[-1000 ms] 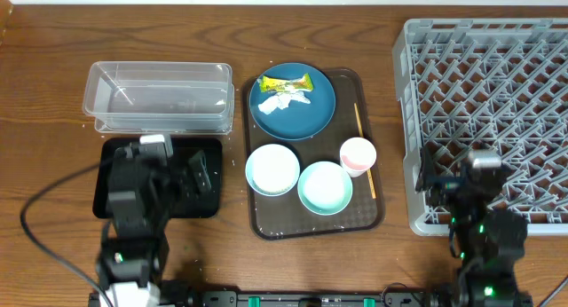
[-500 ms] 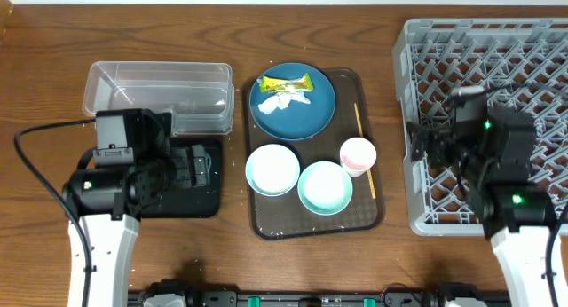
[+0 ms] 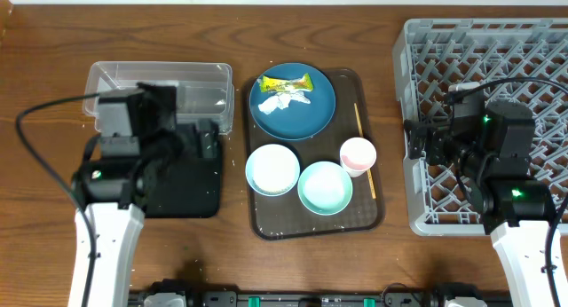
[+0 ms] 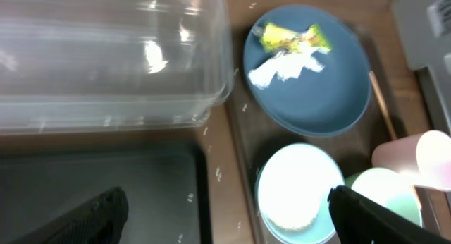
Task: Sort waste into correct bins and load items into the dishwasher rack
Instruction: 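Reach the left gripper to the blue plate and grasp the white tissue, then carry the tissue left and drop it into the clear plastic bin, then lower the left gripper onto the plate and grasp the yellow wrapper, then move the wrapper left and release it into the clear bin, then reach the left gripper to the pink-white cup and grasp it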
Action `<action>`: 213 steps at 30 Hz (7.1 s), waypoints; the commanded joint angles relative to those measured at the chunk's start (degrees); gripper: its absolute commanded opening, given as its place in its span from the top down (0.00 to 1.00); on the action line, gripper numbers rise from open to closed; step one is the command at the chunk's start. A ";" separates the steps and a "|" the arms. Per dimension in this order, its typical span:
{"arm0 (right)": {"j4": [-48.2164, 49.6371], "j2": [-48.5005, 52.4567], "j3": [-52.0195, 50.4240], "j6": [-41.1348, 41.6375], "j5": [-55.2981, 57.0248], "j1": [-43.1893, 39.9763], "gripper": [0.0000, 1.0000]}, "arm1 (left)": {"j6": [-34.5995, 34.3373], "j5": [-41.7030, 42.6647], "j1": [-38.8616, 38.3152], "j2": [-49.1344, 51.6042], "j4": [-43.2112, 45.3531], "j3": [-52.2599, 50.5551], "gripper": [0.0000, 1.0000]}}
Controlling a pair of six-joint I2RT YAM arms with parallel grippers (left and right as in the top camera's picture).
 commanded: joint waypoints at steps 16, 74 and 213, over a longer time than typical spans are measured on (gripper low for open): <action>0.00 0.72 1.20 0.39 -0.81 0.15 0.01 | 4.15 -6.27 -18.51 31.34 17.77 10.36 0.14; -0.81 0.74 0.94 0.37 -0.76 0.15 0.01 | 2.80 -9.55 -20.72 32.68 19.67 10.36 0.94; -0.74 1.49 0.94 0.42 -0.59 0.15 0.01 | -3.17 -10.60 -25.51 23.74 7.32 9.57 0.24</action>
